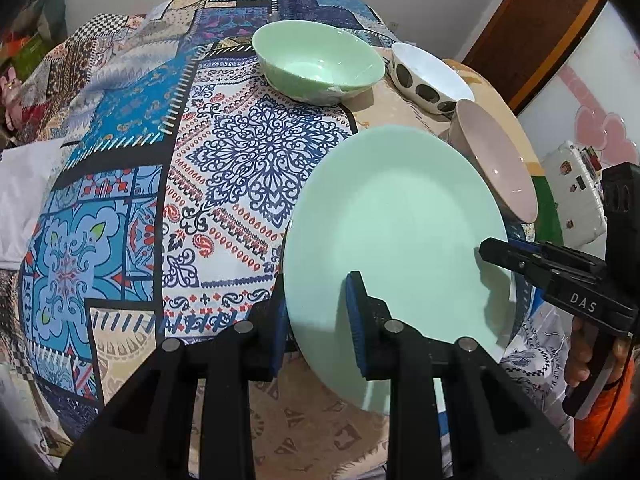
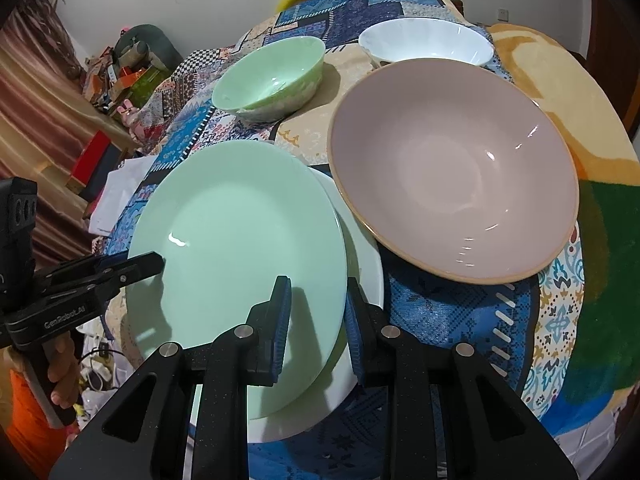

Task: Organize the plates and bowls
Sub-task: 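Carry the mint green plate over the white plate and lower it on top, then open both grippers off the mint green plate and move to the pink plate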

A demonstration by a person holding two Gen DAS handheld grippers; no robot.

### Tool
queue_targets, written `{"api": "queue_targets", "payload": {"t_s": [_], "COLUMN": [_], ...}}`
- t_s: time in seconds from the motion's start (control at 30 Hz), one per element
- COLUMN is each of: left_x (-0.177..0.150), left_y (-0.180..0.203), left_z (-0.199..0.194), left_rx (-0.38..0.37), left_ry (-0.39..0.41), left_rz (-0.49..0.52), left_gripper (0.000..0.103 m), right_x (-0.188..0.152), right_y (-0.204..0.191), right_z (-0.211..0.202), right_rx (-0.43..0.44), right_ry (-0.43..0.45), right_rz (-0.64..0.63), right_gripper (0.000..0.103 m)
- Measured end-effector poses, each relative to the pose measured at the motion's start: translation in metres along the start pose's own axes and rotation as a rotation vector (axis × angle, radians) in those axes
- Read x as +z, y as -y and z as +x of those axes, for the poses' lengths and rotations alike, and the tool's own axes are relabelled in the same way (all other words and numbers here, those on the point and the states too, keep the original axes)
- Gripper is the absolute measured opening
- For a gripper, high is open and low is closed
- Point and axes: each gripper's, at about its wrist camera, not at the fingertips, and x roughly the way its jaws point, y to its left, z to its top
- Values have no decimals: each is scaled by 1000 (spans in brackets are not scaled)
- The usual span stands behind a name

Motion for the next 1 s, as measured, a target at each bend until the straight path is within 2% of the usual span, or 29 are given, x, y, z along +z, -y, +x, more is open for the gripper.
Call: {"api": "queue_targets", "payload": {"t_s": [0.27,0.53,0.67,0.87,1.0], "left_x": [2,0,-2,1,8], "left_y": [-4,1,5,13,30], "left_z": [12,17,15,-6,-32], "left_rx": [40,78,91,103,115], "left_ry": [-22,-26,-15,47,134], "left_rz": [-10,21,42,66,107], "left_gripper": [27,27,27,43,55], "right_x": [1,-5,-8,-5,1], "right_y": [1,2,2,7,12], "right_z": [1,-7,-19,-43,-62], "right_rx": [1,-17,-74,-97,-118], "right_ry": [2,25,64,122,176], "right_rz": [-11,-27,-62,-84,-86], "right_gripper": [23,23,23,25,38]}}
